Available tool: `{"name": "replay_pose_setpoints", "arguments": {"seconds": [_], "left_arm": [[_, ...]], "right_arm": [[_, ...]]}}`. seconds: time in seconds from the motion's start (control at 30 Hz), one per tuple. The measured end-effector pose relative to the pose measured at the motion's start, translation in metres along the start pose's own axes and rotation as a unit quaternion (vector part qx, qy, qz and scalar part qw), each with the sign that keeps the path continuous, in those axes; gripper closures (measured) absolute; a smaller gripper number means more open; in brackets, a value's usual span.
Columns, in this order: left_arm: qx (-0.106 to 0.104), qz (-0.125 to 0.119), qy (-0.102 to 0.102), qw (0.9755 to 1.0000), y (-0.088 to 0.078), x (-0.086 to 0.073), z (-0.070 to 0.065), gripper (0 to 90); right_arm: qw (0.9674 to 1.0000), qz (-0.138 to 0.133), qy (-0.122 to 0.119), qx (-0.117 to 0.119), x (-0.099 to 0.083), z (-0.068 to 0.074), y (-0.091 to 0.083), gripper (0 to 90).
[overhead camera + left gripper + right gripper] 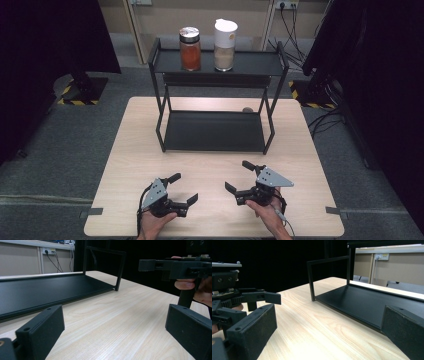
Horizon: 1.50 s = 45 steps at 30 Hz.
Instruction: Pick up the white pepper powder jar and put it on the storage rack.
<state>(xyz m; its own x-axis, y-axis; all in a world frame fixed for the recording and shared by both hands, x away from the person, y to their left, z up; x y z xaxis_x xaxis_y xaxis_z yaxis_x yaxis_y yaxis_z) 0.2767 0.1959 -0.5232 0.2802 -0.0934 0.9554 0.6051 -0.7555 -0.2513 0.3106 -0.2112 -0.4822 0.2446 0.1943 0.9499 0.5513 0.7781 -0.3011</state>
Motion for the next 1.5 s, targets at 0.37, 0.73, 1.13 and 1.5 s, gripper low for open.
{"name": "replay_pose_setpoints", "arguments": {"seconds": [0.37, 0.73, 1.13, 1.5], "left_arm": [[0.0, 0.0, 0.001, 1.0, 0.0, 0.0, 0.0, 1.5], [0.0, 0.0, 0.0, 1.0, 0.0, 0.0, 0.0, 1.5], [0.0, -0.001, 0.0, 1.0, 0.0, 0.0, 0.0, 1.5], [0.001, -0.001, 0.0, 1.0, 0.0, 0.0, 0.0, 1.5]], "right_arm": [[1.0, 0.007, 0.006, 0.002, -0.006, 0.0, 0.002, 0.8], [0.9999, 0.011, 0.01, 0.0, -0.01, -0.002, 0.002, 0.8], [0.9998, 0.01, 0.016, 0.001, -0.011, -0.003, 0.002, 0.8], [0.9998, 0.009, 0.015, 0.0, -0.011, -0.004, 0.002, 0.8]]}}
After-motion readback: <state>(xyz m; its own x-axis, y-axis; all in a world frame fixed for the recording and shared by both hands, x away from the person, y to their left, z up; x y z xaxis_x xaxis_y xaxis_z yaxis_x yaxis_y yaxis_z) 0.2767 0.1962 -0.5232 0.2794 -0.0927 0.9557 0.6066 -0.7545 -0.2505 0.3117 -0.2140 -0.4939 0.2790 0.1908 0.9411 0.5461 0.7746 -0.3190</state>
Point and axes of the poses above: each handheld gripper's, and its own axes: y roughly forward along the jaws, x roughly out of its top, z roughly to its left, the point moved 9 cm from there along y, roughly forward along the jaws, and after that the axes turned 9 degrees about z, right-handed, at the moved point
